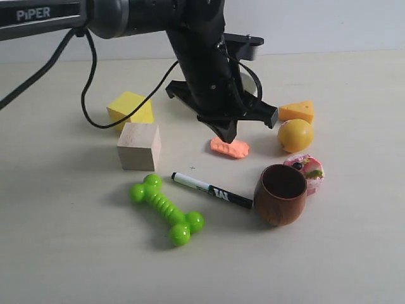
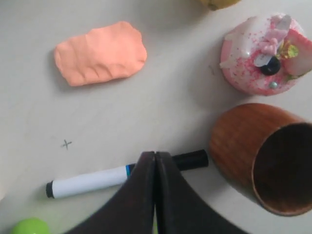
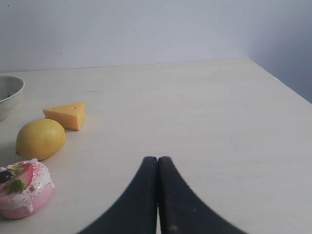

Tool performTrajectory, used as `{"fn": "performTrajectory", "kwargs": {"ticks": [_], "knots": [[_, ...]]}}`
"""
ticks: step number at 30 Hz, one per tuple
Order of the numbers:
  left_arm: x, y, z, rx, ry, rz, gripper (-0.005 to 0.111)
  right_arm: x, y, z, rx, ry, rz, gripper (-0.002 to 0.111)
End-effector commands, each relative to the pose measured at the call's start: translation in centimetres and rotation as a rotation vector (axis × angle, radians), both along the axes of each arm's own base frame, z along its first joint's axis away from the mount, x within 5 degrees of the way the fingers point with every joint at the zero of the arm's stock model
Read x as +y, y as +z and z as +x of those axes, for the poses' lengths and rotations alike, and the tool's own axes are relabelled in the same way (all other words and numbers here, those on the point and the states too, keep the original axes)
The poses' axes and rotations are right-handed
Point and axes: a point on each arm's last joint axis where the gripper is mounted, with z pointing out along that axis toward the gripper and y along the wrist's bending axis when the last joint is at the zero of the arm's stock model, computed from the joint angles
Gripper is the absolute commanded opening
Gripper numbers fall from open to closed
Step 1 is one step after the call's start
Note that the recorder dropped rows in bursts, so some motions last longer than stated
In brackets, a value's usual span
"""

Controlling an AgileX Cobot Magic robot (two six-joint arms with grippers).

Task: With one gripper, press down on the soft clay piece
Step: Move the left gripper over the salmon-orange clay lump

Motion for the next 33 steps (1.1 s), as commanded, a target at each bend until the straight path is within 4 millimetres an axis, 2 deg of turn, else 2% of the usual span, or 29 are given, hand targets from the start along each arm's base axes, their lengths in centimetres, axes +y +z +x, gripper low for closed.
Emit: {"fn": "performTrajectory", "kwargs": {"ticks": [1, 5, 13, 18, 25, 33], "knots": [[-1.2, 0.4, 1.3, -0.047, 0.03, -0.031, 0.0, 0.0, -0.1, 0.0, -0.004, -0.001, -0.006, 0.0], [-2.0, 0.0, 2.3, -0.054, 0.054, -0.013, 0.0, 0.0, -0.1, 0.0, -0.004, -0.001, -0.006, 0.0], [-2.6, -2.8, 3.9, -0.018, 0.061, 0.084, 0.0, 0.0, -0.1, 0.0, -0.005, -0.001, -0.003, 0.0], [-3.4, -2.5, 4.6, -0.046, 0.071, 0.051, 0.0, 0.0, -0.1, 0.0, -0.005, -0.001, -0.003, 0.0], [-3.2, -3.5, 6.0, -0.048, 0.097, 0.041, 0.0, 0.0, -0.1, 0.0, -0.004, -0.001, -0.005, 0.0], [-3.1, -4.9, 6.3, -0.021, 0.152, 0.051, 0.0, 0.0, -0.1, 0.0, -0.004, -0.001, -0.005, 0.0]]}}
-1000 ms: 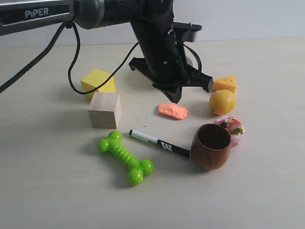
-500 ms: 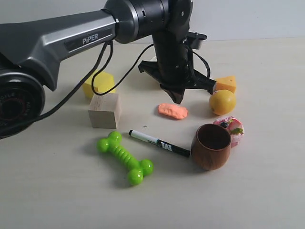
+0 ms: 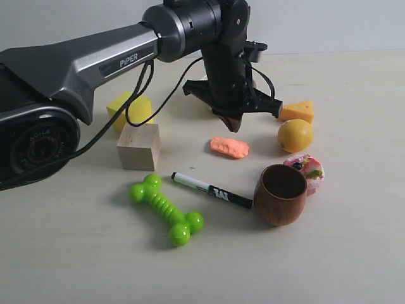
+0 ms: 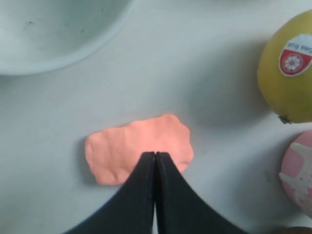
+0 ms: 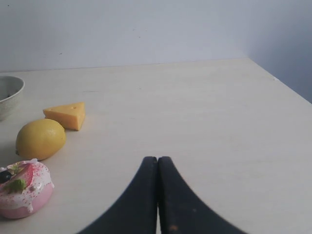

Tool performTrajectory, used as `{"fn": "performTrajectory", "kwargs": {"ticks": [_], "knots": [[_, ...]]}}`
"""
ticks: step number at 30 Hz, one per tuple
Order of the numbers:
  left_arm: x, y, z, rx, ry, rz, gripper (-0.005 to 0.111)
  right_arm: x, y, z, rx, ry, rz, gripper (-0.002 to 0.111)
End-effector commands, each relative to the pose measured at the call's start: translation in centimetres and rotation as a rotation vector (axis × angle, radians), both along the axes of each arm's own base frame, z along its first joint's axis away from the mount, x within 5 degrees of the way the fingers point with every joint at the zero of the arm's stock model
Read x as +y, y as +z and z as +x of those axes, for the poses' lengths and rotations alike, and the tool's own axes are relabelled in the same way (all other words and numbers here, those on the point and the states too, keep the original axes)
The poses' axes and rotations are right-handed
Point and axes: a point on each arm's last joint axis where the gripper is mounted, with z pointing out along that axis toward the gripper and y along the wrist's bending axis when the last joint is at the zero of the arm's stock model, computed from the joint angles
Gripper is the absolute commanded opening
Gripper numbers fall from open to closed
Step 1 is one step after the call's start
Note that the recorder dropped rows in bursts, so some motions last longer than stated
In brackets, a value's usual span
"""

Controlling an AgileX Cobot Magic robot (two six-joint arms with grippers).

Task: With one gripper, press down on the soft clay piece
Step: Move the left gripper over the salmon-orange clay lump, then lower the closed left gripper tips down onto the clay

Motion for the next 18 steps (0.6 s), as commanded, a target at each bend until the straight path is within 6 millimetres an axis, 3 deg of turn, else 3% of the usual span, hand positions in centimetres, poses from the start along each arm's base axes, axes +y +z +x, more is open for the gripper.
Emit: {"fn": "performTrajectory", "kwargs": {"ticks": [1, 6, 18], "knots": [[-0.1, -0.7, 0.2, 0.012, 0.031, 0.003, 0.0, 0.0, -0.1, 0.0, -0.004, -0.001, -0.005, 0.0], [-0.1, -2.6, 0.2, 0.041, 0.034, 0.026, 0.0, 0.0, -0.1, 0.0, -0.004, -0.001, -0.005, 0.0], [0.1, -2.7, 0.4, 0.022, 0.033, 0.048, 0.0, 0.0, -0.1, 0.0, -0.004, -0.001, -0.005, 0.0]]}}
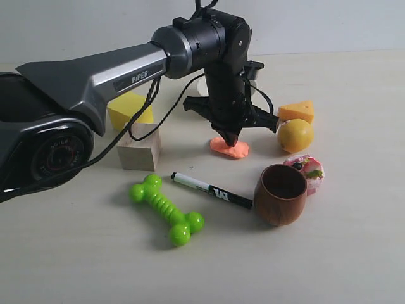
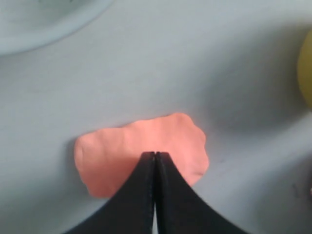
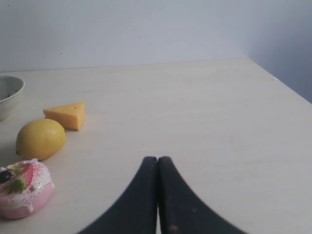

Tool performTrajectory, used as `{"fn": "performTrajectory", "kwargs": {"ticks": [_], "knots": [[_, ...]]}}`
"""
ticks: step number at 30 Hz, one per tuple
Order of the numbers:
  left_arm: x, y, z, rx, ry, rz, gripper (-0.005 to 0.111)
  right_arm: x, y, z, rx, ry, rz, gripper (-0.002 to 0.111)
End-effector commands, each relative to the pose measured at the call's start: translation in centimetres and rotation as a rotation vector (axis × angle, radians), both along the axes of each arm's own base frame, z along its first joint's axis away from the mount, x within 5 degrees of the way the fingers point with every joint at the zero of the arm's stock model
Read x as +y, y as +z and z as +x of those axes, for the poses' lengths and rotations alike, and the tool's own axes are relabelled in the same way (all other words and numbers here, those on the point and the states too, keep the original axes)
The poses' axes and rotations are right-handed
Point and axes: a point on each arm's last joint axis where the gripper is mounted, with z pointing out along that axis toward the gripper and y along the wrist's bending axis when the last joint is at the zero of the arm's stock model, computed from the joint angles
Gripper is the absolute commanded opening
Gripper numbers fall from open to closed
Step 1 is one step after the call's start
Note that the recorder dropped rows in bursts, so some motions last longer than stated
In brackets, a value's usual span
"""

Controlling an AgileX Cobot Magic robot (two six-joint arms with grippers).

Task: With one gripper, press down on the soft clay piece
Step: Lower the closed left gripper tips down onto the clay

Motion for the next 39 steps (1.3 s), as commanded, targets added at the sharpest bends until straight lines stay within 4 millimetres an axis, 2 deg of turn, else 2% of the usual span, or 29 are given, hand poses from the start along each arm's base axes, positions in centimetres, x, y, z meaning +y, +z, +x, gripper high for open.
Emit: {"fn": "performTrajectory", "kwargs": {"ticks": [1, 7, 22, 39], "knots": [[0.2, 0.4, 0.3, -0.031, 0.003, 0.016, 0.0, 0.0, -0.1, 0.0, -0.004, -0.001, -0.005, 0.0], [0.4, 0.0, 0.5, -0.038, 0.006, 0.035, 0.0, 0.0, -0.1, 0.0, -0.004, -0.001, -0.005, 0.0], [-0.1, -4.0, -0.1, 0.076, 0.014, 0.026, 0.0, 0.0, -0.1, 0.0, -0.004, -0.001, -0.005, 0.0], [-0.4, -5.9, -0.6, 0.126, 0.017, 0.028, 0.0, 0.0, -0.1, 0.0, -0.004, -0.001, -0.005, 0.0]]}}
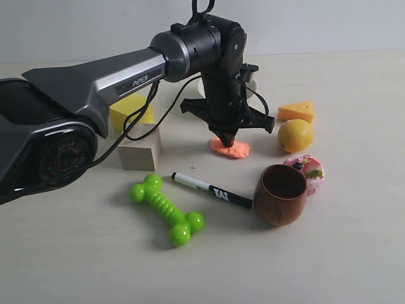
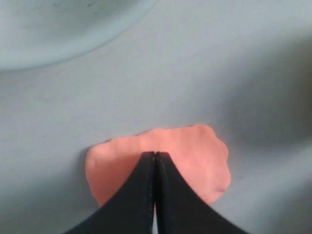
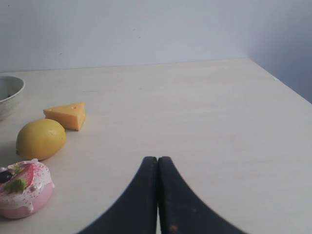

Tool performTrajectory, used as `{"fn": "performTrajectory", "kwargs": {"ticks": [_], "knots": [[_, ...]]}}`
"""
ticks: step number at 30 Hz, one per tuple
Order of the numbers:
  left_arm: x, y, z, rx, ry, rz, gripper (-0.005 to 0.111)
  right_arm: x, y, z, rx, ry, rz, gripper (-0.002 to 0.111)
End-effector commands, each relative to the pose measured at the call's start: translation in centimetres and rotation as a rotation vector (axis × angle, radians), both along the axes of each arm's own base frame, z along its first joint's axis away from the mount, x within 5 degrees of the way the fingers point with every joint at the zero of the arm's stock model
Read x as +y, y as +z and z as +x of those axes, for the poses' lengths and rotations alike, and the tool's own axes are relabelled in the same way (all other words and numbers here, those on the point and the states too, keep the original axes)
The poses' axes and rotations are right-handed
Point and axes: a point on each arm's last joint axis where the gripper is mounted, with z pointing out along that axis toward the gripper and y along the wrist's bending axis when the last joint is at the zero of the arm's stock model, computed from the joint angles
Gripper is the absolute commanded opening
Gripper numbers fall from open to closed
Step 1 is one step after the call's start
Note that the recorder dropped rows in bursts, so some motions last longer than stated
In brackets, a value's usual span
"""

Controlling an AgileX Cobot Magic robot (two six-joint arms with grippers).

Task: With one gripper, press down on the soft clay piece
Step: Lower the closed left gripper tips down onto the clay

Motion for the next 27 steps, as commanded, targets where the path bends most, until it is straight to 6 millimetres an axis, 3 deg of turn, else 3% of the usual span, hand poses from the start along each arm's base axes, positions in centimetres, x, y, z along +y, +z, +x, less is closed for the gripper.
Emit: {"fn": "performTrajectory", "kwargs": {"ticks": [1, 12, 21, 27], "knots": [[-0.5, -4.0, -1.1, 0.099, 0.002, 0.014, 0.0, 0.0, -0.1, 0.0, -0.004, -0.001, -0.005, 0.0], [0.2, -8.2, -2.1, 0.195, 0.011, 0.077, 0.0, 0.0, -0.1, 0.0, -0.004, -0.001, -0.005, 0.0], [0.2, -7.9, -2.1, 0.185, -0.021, 0.075, 0.0, 0.0, -0.1, 0.0, -0.004, -0.001, -0.005, 0.0], [0.3, -5.8, -1.6, 0.123, -0.036, 0.081, 0.0, 0.0, -0.1, 0.0, -0.004, -0.001, -0.005, 0.0]]}}
